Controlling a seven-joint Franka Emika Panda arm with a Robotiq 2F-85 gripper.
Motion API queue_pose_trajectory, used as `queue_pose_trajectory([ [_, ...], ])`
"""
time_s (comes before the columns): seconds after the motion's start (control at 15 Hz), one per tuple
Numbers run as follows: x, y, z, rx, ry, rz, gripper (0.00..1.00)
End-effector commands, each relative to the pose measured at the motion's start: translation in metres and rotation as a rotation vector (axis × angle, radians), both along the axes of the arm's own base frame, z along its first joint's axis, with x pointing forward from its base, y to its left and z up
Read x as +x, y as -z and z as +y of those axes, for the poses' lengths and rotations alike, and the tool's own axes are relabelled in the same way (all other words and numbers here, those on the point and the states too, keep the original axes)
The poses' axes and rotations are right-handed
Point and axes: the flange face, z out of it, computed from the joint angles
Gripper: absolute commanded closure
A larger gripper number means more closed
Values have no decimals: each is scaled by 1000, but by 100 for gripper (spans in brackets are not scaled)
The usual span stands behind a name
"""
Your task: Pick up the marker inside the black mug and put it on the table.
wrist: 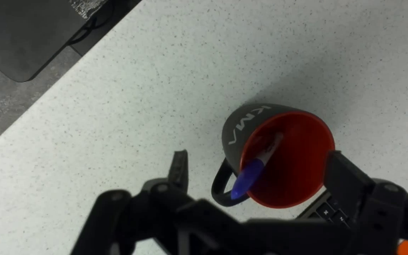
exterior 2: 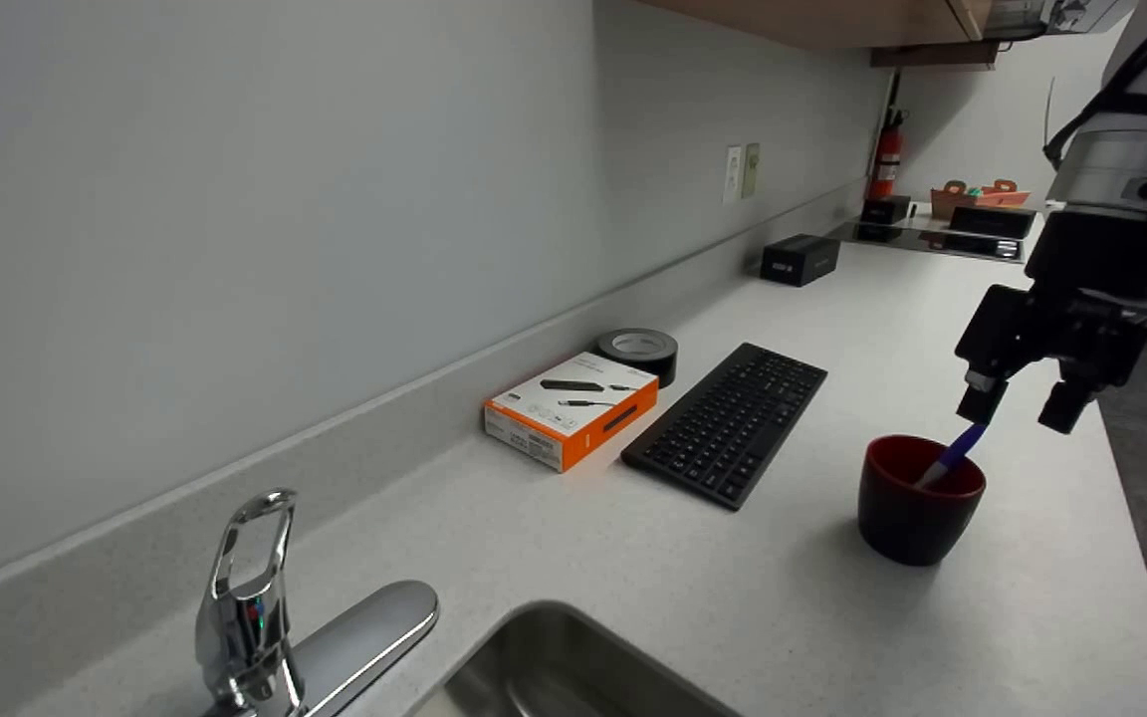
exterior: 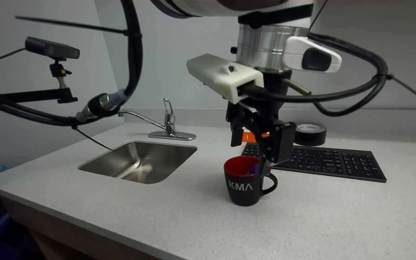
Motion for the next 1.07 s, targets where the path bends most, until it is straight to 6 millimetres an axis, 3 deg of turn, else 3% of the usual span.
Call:
queue_pose_trajectory([
  [0.0, 16, 6, -7, 22, -2, -37, 0],
  [0.67, 31, 19, -15, 55, -3, -29, 1],
  [0.73, 33, 20, -17, 60, 2, -32, 8],
  [0.8, 34, 20, -19, 64, 6, -35, 27],
  [1.0, 37, 21, -24, 75, 18, -37, 50],
])
